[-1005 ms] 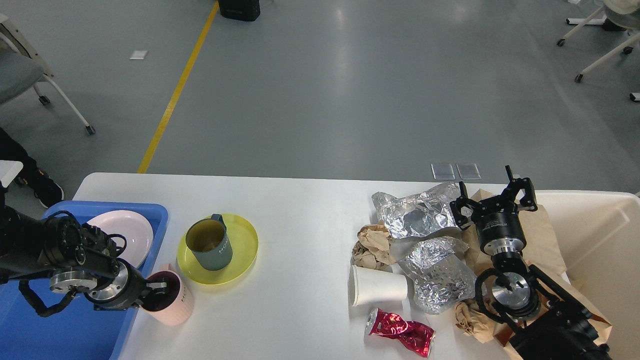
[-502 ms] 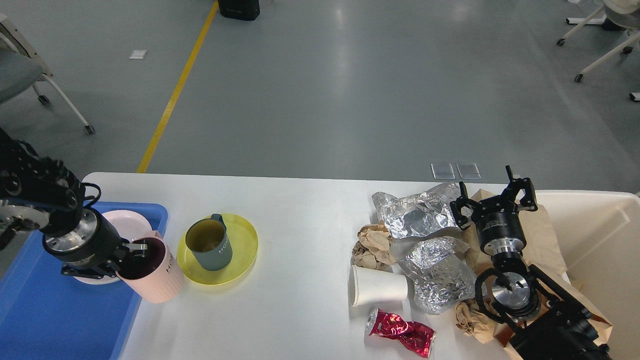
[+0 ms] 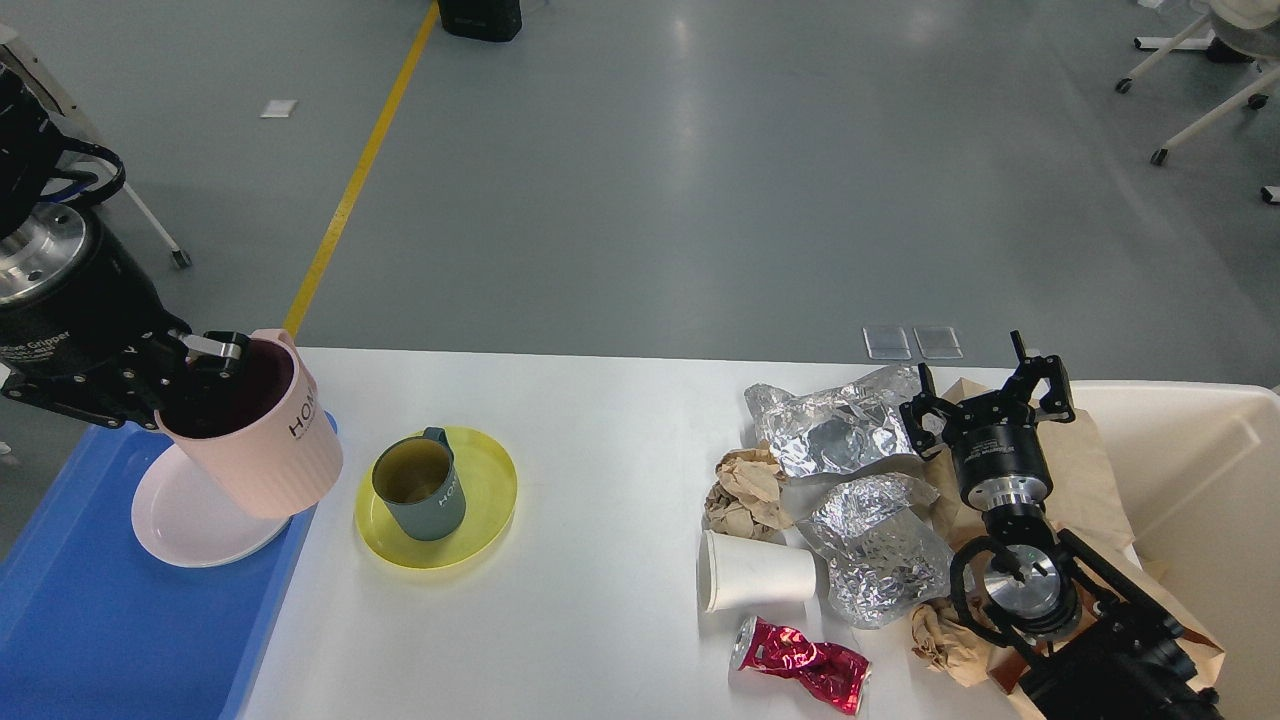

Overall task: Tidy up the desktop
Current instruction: 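Lift the pink mug and place it at the tray's near corner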

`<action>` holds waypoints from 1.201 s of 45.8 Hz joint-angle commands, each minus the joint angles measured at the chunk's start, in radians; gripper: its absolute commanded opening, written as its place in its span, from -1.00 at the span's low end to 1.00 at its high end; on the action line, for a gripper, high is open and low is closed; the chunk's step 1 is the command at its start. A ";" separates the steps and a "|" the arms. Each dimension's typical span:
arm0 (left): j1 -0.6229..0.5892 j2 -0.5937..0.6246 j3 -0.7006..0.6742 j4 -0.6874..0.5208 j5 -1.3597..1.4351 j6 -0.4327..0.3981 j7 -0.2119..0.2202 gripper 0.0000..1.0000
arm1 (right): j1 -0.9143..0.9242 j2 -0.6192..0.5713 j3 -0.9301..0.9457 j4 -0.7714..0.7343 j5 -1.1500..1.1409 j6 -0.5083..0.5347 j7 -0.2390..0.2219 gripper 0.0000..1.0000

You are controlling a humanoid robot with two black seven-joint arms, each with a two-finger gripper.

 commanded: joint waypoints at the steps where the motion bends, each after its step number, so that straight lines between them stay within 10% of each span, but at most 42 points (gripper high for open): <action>1: 0.018 0.027 0.003 0.008 0.019 0.006 0.001 -1.00 | 0.000 0.000 0.000 0.000 0.000 0.000 0.000 1.00; 9: 0.154 0.149 -0.002 0.060 0.116 0.072 -0.002 -1.00 | -0.002 0.000 0.000 0.002 0.000 0.000 0.000 1.00; 20: 0.719 0.364 -0.220 0.342 0.289 0.276 -0.008 -0.98 | 0.000 0.000 0.000 0.002 0.000 0.000 0.000 1.00; 30: 0.943 0.548 -0.382 0.549 0.426 0.284 -0.033 -0.97 | 0.000 0.000 0.000 0.002 0.000 0.000 0.000 1.00; 55: 1.547 0.557 -0.814 0.928 0.532 0.271 -0.100 -0.94 | 0.000 0.000 0.000 0.000 0.000 0.000 -0.001 1.00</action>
